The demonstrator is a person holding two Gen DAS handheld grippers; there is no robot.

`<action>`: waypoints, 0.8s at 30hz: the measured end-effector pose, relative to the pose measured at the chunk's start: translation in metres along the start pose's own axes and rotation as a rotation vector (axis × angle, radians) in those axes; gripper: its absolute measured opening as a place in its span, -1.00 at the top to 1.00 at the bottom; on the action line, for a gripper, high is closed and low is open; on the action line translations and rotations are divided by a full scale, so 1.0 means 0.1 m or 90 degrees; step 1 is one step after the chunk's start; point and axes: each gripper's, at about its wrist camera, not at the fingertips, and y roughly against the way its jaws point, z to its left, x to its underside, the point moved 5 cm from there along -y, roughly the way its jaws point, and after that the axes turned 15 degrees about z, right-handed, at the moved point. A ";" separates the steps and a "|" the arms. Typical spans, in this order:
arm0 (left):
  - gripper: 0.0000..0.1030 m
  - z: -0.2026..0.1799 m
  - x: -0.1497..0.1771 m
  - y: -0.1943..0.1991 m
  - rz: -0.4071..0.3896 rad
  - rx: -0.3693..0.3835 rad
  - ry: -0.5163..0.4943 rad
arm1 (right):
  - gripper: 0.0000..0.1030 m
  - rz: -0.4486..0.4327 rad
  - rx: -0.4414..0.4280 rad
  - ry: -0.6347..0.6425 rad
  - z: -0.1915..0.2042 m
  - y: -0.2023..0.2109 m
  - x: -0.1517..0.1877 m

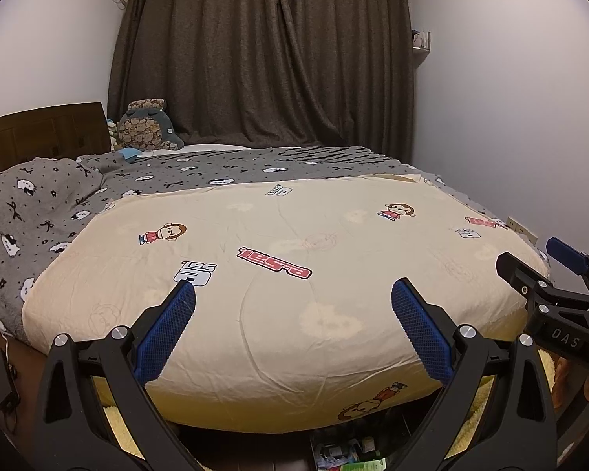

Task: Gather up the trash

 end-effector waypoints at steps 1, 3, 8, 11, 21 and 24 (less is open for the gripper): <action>-0.84 0.00 0.00 0.00 0.000 0.000 0.000 | -0.93 0.000 0.000 0.001 0.00 0.00 0.00; -0.84 0.00 0.00 0.00 0.000 0.000 0.000 | -0.93 0.000 0.000 0.000 0.00 0.00 0.01; -0.84 0.00 0.00 0.00 -0.002 0.000 -0.002 | -0.93 0.000 0.000 -0.001 0.00 0.00 0.00; -0.84 0.00 0.01 0.00 -0.002 0.000 -0.002 | -0.93 -0.001 -0.001 -0.002 0.01 0.00 0.00; -0.84 0.00 0.01 0.00 -0.003 0.000 -0.003 | -0.93 -0.002 -0.001 -0.004 0.01 0.00 0.01; -0.84 0.00 0.01 0.00 -0.003 0.000 -0.002 | -0.93 -0.002 -0.001 -0.006 0.01 0.01 0.01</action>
